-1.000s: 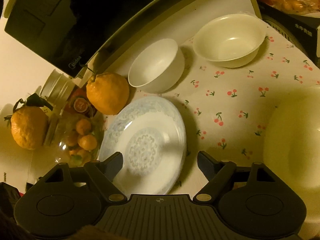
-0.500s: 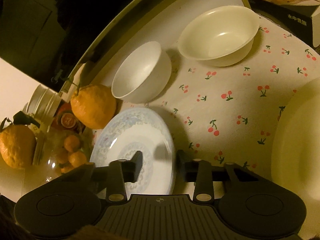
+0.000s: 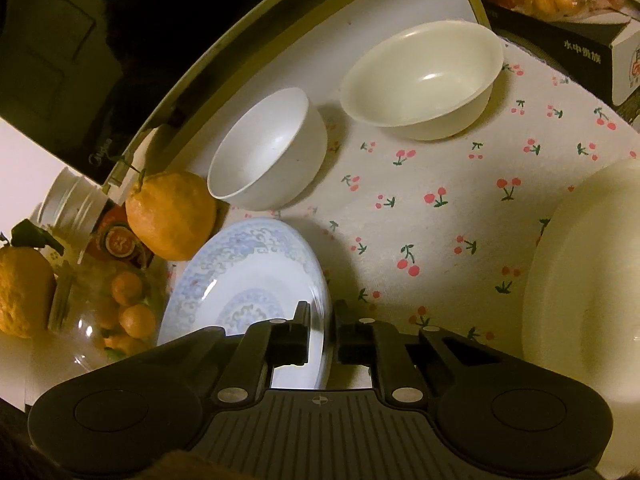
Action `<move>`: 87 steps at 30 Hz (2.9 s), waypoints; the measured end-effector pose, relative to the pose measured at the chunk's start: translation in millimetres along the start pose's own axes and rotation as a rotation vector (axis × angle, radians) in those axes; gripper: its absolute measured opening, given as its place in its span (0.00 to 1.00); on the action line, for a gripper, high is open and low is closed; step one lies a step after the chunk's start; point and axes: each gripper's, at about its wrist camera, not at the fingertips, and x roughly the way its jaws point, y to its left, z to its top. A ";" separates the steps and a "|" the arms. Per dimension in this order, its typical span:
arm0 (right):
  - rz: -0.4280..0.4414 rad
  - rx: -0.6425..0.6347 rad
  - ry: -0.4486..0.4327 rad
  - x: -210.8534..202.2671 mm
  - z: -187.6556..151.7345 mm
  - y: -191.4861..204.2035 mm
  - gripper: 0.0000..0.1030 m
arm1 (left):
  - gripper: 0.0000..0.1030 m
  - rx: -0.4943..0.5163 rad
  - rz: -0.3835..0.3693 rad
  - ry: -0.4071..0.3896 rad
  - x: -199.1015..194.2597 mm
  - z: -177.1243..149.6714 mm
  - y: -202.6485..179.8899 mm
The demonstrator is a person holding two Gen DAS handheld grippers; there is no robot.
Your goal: Organize plates and bowls
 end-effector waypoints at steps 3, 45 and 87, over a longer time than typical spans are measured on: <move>0.001 -0.006 -0.010 -3.5 0.4 2.7 0.12 | 0.12 0.003 -0.006 -0.006 -4.6 0.7 -1.7; -0.036 -0.104 0.002 -141.1 -66.8 28.5 0.12 | 0.13 0.138 -0.010 0.011 -128.2 -61.0 -28.5; -0.159 -0.164 0.182 -133.2 -114.1 6.5 0.12 | 0.13 0.308 0.092 0.078 -126.0 -110.1 -31.7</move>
